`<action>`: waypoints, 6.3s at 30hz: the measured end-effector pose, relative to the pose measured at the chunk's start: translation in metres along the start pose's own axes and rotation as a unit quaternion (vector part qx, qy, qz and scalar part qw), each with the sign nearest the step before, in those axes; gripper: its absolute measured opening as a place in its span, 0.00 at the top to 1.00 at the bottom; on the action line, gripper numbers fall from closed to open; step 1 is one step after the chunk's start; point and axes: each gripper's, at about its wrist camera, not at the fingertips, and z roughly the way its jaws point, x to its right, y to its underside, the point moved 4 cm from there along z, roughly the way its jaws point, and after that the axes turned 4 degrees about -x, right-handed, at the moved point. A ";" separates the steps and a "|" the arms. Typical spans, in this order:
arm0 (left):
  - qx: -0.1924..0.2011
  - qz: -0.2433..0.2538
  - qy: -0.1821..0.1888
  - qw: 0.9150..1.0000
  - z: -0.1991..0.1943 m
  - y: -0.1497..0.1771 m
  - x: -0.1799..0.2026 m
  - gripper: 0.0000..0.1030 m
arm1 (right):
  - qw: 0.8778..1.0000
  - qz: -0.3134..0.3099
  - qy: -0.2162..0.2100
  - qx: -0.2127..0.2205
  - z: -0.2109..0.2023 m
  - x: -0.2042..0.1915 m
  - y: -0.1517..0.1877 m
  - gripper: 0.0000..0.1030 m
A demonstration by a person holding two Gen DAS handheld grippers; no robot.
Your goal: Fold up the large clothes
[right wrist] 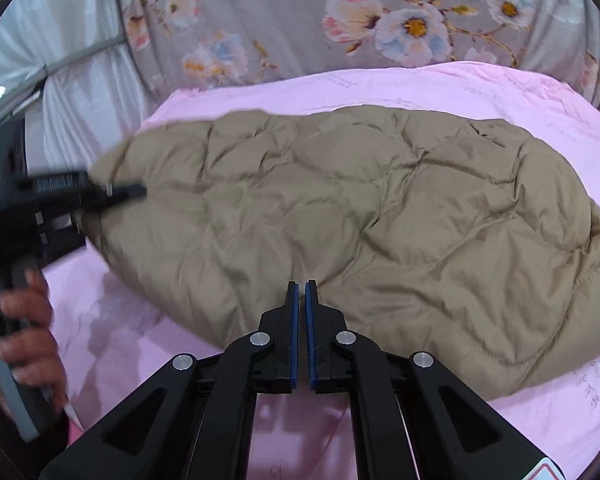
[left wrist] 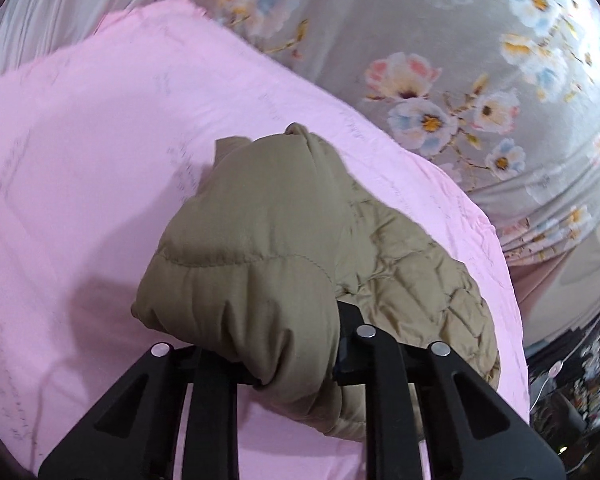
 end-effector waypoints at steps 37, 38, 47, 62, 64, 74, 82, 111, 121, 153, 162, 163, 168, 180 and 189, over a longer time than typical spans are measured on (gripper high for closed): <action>-0.015 0.267 0.057 0.962 0.010 0.057 0.292 0.86 | 0.971 0.165 -0.170 -0.021 0.025 0.102 -0.014 0.97; -0.026 0.270 0.059 0.961 0.018 0.061 0.297 0.86 | 0.970 0.169 -0.174 -0.011 0.011 0.111 -0.009 0.97; -0.115 0.295 0.040 0.948 0.091 0.115 0.318 0.85 | 0.978 0.198 -0.063 0.034 -0.071 0.197 0.038 0.96; -0.138 0.307 0.055 0.940 0.067 0.139 0.325 0.48 | 0.980 0.162 0.092 0.074 -0.112 0.232 0.048 0.94; -0.132 0.298 0.075 0.943 0.046 0.130 0.320 0.44 | 0.978 0.156 0.100 0.091 -0.120 0.235 0.038 0.92; -0.034 0.212 -0.027 0.976 0.005 0.028 0.248 0.42 | 0.977 0.059 0.079 0.190 -0.173 0.177 -0.042 0.48; -0.036 0.199 -0.061 0.977 0.029 0.010 0.233 0.42 | 0.988 0.025 0.102 0.112 -0.118 0.159 -0.058 0.77; -0.062 0.279 -0.159 0.945 0.136 0.098 0.238 0.35 | 0.985 0.133 0.105 0.020 -0.034 0.219 0.023 0.90; -0.084 0.256 -0.126 0.955 0.120 0.089 0.233 0.35 | 0.984 0.153 0.092 0.013 -0.054 0.225 0.016 0.86; -0.058 0.219 -0.173 0.958 0.249 0.007 0.268 0.28 | 0.985 0.129 0.117 -0.005 0.055 0.261 -0.135 0.91; -0.044 0.231 -0.182 0.955 0.263 0.018 0.266 0.25 | 0.985 0.144 0.097 -0.010 0.070 0.269 -0.129 0.92; -0.043 0.231 -0.183 0.955 0.264 0.019 0.266 0.25 | 0.985 0.146 0.096 -0.009 0.071 0.270 -0.128 0.92; -0.036 0.238 -0.192 0.952 0.268 0.023 0.268 0.24 | 0.984 0.152 0.089 -0.009 0.073 0.272 -0.126 0.92; -0.025 0.240 -0.207 0.948 0.274 0.025 0.268 0.24 | 0.983 0.159 0.090 -0.007 0.076 0.278 -0.126 0.93; -0.031 0.240 -0.203 0.949 0.271 0.023 0.269 0.24 | 0.983 0.169 0.074 0.007 0.071 0.283 -0.123 0.93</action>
